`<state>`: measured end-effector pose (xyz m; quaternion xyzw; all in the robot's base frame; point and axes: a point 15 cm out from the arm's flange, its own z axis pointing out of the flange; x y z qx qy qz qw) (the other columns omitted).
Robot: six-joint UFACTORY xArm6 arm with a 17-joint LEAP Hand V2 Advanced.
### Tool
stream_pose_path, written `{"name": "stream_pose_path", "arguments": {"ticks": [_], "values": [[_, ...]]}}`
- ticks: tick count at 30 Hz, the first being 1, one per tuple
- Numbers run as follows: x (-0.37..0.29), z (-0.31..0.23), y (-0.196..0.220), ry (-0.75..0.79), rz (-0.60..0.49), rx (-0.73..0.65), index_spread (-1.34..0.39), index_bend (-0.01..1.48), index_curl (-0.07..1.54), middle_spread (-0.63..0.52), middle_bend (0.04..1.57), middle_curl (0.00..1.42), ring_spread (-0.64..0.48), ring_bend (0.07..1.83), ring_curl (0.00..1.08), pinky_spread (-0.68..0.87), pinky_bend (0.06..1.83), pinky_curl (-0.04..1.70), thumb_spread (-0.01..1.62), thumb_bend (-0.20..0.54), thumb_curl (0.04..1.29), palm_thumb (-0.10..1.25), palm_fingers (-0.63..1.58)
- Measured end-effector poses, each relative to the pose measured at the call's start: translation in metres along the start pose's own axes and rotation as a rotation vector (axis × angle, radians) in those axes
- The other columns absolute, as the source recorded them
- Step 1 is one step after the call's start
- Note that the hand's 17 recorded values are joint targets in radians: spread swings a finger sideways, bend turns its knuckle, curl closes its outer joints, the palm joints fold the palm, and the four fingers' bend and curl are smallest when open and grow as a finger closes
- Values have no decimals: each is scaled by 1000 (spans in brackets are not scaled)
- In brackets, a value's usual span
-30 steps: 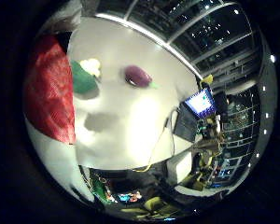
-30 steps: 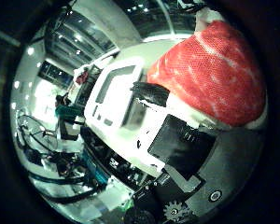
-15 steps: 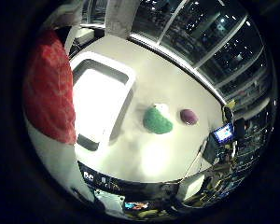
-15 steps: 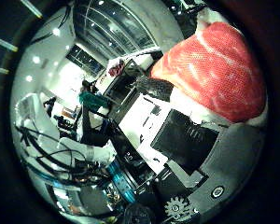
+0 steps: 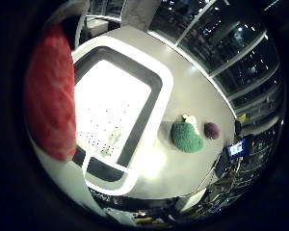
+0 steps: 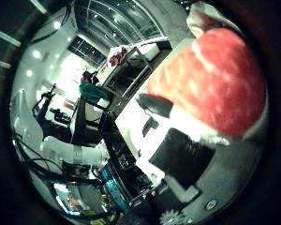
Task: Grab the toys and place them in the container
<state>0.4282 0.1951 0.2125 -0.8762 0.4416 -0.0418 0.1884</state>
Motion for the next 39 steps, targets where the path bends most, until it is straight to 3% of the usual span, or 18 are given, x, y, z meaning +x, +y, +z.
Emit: {"name": "stream_pose_path", "arguments": {"ticks": [3, 6, 11, 22, 31, 39], "values": [[2, 7, 5, 11, -39, -62, -483, 391, 474, -52, 478, 337, 39, 499, 422, 226, 484, 920, 1027, -44, 278, 548, -102], [2, 7, 11, 16, -46, -105, -484, 275, 411, -20, 377, 309, 110, 407, 368, 376, 412, 797, 993, -34, 279, 517, -38], [13, -3, 11, 33, -39, -115, -478, 184, 364, 6, 264, 293, 152, 316, 312, 483, 361, 647, 969, -30, 284, 488, 34], [131, -72, 38, 226, 79, -65, -447, 166, 315, 12, 197, 308, 158, 259, 279, 486, 318, 488, 950, -28, 288, 442, 141], [280, -142, 105, 398, 311, -49, -431, 163, 288, 12, 197, 320, 140, 251, 269, 468, 314, 412, 960, -31, 291, 437, 200], [410, -157, 147, 454, 487, -69, -409, 157, 273, 12, 199, 320, 148, 264, 265, 471, 343, 380, 964, -28, 296, 451, 211]]}}
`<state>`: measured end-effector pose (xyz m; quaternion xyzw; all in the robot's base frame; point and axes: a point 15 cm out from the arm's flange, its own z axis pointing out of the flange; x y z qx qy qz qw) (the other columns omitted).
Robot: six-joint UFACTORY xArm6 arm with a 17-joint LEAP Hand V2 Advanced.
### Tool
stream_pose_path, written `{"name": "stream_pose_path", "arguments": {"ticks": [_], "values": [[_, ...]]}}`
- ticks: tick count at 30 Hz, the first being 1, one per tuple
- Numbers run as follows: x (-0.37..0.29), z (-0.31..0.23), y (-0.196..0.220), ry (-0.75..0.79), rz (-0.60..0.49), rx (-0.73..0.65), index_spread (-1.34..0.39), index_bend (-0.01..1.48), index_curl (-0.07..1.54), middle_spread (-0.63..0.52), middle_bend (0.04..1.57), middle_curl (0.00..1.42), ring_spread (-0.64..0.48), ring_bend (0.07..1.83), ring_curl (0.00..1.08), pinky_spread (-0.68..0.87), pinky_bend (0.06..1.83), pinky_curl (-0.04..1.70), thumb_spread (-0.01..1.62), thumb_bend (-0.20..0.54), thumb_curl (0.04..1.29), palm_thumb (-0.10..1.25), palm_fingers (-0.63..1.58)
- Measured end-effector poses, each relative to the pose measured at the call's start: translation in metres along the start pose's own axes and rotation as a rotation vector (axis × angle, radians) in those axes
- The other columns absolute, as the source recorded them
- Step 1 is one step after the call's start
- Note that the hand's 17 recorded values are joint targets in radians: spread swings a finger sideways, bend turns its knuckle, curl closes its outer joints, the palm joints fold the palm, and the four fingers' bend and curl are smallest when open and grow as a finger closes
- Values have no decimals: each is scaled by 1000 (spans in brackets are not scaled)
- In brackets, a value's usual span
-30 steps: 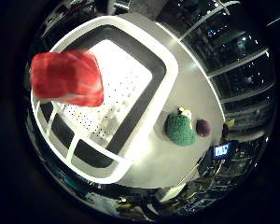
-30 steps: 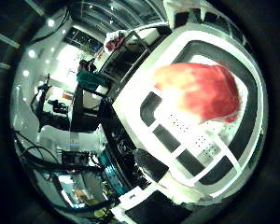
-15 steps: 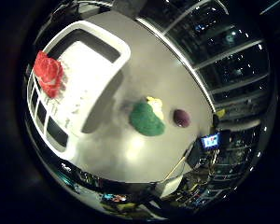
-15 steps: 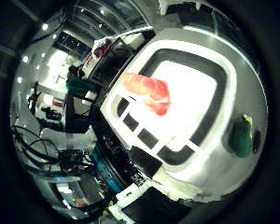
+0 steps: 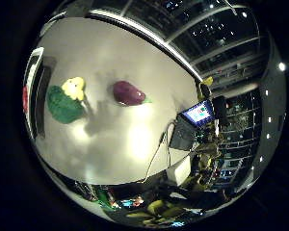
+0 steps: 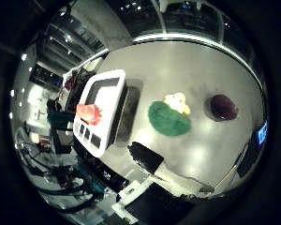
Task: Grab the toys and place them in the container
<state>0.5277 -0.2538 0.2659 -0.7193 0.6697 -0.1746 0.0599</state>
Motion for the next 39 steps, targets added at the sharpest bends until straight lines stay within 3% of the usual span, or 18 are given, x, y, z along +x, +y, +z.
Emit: {"name": "stream_pose_path", "arguments": {"ticks": [9, 27, 32, 35, 39], "values": [[61, 71, -16, -35, 78, -102, -394, 153, 267, 22, 200, 323, 150, 274, 264, 468, 367, 354, 968, -29, 292, 460, 197], [69, 192, 27, -78, 97, -222, -382, 160, 266, 16, 210, 331, 137, 291, 257, 457, 400, 318, 965, -29, 295, 449, 220], [68, 202, 33, -73, 82, -240, -362, 162, 267, -8, 249, 335, 65, 338, 260, 441, 405, 306, 964, -29, 297, 448, 332], [68, 206, 37, -73, 78, -249, -347, 182, 278, -48, 328, 350, -58, 482, 281, 343, 355, 278, 972, -27, 297, 461, 547], [71, 207, 40, -64, 71, -256, -367, 176, 279, -85, 386, 361, -138, 640, 301, 206, 362, 255, 978, -25, 298, 474, 763]]}}
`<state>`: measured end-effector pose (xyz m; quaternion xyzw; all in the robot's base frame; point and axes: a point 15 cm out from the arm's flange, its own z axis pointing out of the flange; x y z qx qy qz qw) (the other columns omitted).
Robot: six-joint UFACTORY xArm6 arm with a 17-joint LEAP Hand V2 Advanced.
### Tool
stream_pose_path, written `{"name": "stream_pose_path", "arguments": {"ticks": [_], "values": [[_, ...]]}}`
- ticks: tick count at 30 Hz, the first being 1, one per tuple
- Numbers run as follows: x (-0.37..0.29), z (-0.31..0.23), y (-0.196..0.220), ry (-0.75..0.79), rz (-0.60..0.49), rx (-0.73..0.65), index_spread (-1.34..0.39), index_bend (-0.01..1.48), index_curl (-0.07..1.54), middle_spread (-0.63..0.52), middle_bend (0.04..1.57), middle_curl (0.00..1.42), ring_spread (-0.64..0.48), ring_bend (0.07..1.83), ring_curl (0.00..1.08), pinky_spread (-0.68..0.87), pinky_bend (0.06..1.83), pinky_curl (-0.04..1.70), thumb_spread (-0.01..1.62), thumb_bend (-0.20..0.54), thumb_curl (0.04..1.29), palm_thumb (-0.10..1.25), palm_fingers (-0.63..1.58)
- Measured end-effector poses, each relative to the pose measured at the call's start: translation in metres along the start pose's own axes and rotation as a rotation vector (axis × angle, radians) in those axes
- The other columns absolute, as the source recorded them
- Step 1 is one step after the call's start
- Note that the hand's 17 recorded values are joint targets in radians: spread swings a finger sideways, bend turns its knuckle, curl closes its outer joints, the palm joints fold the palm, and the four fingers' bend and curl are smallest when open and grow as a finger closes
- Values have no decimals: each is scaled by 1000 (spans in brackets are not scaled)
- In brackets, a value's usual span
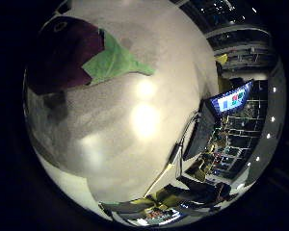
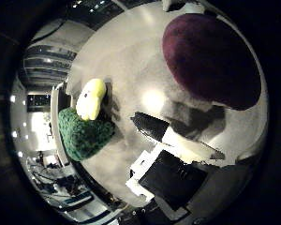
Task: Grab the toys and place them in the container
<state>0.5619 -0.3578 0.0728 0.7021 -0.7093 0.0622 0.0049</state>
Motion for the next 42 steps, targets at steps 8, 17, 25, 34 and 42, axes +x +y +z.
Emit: {"name": "stream_pose_path", "arguments": {"ticks": [8, 17, 25, 34, 42], "values": [[9, -1, 8, 19, -15, -22, -415, 353, 379, -170, 676, 462, -222, 902, 399, -326, 700, 331, 981, -20, 308, 537, 1374], [43, -27, 33, 56, 2, -59, -255, 950, 622, -127, 1073, 592, -185, 1207, 517, -337, 1089, 520, 998, -11, 335, 680, 1408], [54, -130, 55, 81, 15, -53, -185, 1136, 665, -89, 1252, 617, -156, 1378, 571, -230, 1257, 686, 1027, -13, 375, 782, 1253], [-45, -250, 82, 66, -62, -3, -173, 1178, 654, -85, 1300, 601, -158, 1420, 570, -200, 1236, 789, 1021, -14, 424, 887, 1226], [-195, -290, 69, -23, -195, 29, -170, 1195, 642, -84, 1318, 586, -160, 1431, 564, -188, 1190, 881, 1012, -22, 457, 915, 1218]]}}
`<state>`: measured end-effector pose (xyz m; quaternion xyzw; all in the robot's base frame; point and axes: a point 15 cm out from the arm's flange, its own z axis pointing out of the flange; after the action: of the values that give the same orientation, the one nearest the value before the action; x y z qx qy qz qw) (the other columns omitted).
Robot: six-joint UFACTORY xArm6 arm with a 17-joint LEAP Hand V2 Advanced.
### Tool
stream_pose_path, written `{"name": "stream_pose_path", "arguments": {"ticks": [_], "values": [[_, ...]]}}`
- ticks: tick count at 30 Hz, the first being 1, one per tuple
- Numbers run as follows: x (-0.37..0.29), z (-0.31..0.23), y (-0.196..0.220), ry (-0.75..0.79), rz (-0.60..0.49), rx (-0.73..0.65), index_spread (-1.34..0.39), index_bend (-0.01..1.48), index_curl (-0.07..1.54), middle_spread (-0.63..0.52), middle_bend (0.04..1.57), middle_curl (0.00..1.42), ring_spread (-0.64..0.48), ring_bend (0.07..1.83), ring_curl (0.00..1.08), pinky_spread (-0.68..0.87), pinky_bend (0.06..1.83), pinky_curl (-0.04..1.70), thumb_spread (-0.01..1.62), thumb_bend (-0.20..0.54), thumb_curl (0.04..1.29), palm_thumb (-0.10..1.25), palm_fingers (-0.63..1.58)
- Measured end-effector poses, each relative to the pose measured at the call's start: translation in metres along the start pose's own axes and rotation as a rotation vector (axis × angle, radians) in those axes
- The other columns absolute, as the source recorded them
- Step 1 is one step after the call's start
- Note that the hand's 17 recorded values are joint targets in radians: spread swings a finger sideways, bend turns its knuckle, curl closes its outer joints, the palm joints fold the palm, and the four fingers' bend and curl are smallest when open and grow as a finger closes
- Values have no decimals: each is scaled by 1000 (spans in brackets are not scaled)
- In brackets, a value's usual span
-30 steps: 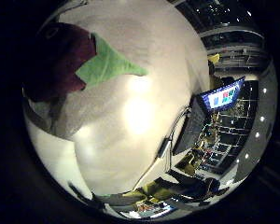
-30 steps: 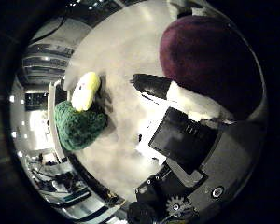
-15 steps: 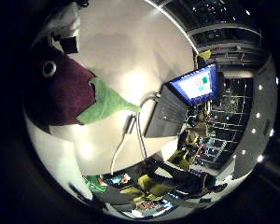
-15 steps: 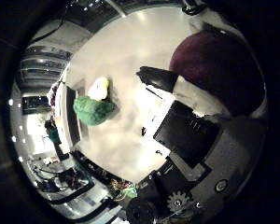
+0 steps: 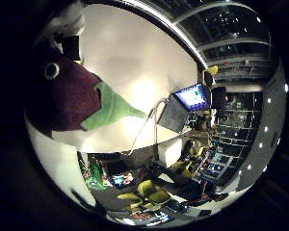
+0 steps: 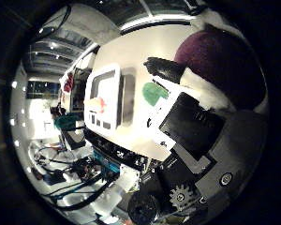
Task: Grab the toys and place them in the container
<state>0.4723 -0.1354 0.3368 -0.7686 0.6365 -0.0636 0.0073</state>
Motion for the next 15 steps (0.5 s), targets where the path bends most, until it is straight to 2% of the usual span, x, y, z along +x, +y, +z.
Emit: {"name": "stream_pose_path", "arguments": {"ticks": [10, 15], "values": [[-201, -10, -32, -84, -175, 28, -168, 1202, 628, -83, 1330, 573, -160, 1437, 556, -193, 1120, 997, 1057, -19, 461, 880, 1221], [-258, -15, -66, -134, -206, 152, -168, 1204, 625, -84, 1329, 570, -160, 1442, 554, -200, 1096, 1030, 1058, -19, 463, 879, 1221]]}}
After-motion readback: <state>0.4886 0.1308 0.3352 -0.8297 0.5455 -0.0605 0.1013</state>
